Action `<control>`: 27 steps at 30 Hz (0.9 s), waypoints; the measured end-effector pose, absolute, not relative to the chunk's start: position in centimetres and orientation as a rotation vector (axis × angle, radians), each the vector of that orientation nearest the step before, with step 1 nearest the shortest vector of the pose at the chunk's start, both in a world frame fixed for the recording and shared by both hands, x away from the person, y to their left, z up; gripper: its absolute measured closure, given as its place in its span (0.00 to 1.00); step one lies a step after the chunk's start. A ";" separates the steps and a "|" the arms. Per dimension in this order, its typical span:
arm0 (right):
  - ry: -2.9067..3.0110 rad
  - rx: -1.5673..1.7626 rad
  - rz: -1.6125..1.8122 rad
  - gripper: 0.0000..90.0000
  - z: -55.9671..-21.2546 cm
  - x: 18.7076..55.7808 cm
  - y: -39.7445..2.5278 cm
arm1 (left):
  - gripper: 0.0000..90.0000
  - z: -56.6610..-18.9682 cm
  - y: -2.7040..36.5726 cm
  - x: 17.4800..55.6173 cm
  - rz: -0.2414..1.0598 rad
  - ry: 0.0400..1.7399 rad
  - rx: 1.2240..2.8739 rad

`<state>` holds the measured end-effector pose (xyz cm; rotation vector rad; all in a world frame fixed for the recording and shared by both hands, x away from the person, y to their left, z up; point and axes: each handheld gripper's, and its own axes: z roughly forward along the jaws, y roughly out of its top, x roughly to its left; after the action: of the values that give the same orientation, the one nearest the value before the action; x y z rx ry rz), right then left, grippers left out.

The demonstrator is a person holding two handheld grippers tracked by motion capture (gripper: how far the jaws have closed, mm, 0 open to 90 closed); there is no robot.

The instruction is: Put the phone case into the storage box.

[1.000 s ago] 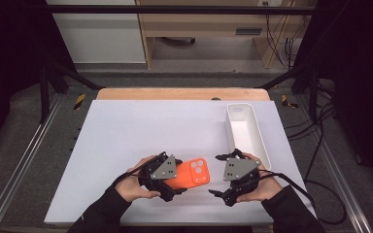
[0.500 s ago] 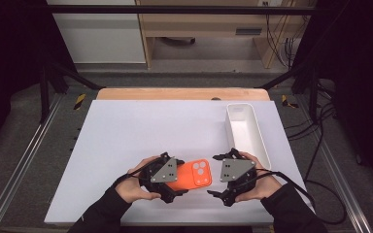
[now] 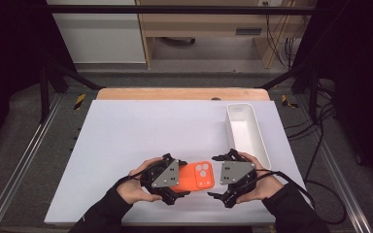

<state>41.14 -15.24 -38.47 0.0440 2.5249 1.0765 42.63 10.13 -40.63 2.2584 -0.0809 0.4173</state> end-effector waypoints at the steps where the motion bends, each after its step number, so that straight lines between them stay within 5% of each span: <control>1: 2.523 0.037 1.075 0.04 -38.5 41.1 -15.2 | 0.17 -40.6 10.1 42.6 0.415 -0.081 2.252; 27: 2.504 -0.083 1.108 0.05 -39.6 41.7 -14.5 | 0.17 -40.5 9.8 42.2 0.405 -0.121 2.241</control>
<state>41.74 -14.49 -39.56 -0.0826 2.5041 1.1078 42.17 9.83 -40.54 2.2413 -0.1210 0.4046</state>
